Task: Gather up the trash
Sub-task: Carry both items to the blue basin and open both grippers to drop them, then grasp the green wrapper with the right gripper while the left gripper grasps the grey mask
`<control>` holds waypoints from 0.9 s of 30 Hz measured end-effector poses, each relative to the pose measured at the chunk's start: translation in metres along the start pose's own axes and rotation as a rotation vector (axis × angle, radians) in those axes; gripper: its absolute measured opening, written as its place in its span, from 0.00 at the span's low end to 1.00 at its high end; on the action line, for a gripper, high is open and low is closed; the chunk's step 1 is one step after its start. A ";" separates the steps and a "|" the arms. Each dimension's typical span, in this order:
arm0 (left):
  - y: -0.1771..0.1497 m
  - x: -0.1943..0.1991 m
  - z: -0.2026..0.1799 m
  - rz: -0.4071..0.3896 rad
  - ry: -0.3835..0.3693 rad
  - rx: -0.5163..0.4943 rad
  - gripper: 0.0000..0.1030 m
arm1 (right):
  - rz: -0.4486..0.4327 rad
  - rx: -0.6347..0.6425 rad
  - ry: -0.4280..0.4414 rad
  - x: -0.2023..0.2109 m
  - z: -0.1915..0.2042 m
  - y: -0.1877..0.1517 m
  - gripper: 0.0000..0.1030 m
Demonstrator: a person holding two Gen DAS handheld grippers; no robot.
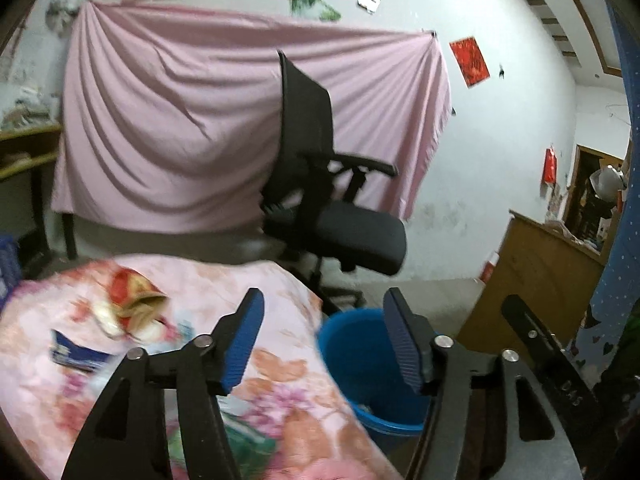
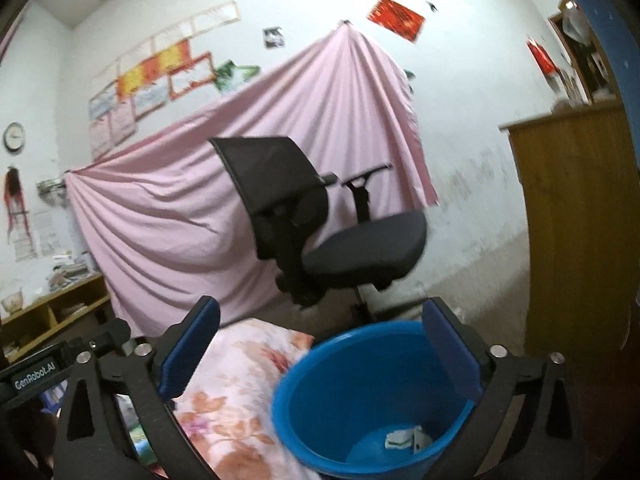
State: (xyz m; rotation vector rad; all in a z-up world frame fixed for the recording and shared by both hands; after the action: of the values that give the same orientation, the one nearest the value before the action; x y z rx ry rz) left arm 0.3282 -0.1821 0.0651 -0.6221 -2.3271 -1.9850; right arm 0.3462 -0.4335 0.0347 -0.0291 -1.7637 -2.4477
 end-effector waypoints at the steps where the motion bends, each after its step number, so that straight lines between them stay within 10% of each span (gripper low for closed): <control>1: 0.002 0.009 0.006 -0.018 0.012 -0.003 0.63 | -0.013 0.008 0.015 0.003 0.006 0.002 1.00; 8: 0.004 0.060 0.050 -0.123 0.097 0.042 0.95 | -0.066 0.069 0.112 0.021 0.049 0.005 1.00; 27: -0.043 0.110 0.144 -0.125 0.232 0.027 0.96 | 0.095 0.374 0.326 0.013 0.146 -0.051 1.00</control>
State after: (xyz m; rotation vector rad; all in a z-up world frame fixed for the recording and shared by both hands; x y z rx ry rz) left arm 0.2481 -0.0184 0.0261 -0.2343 -2.2972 -1.9507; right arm 0.3190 -0.2806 0.0340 0.2952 -1.9753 -1.8923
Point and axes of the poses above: each gripper's, at about its wrist camera, not at the fingertips, and x roughly against the way its jaws point, z to its left, y to its top, the point moved 2 cm from there along -x, roughly the way its jaws point, and after that the axes turned 3 degrees about -z, right-handed, at the moved point
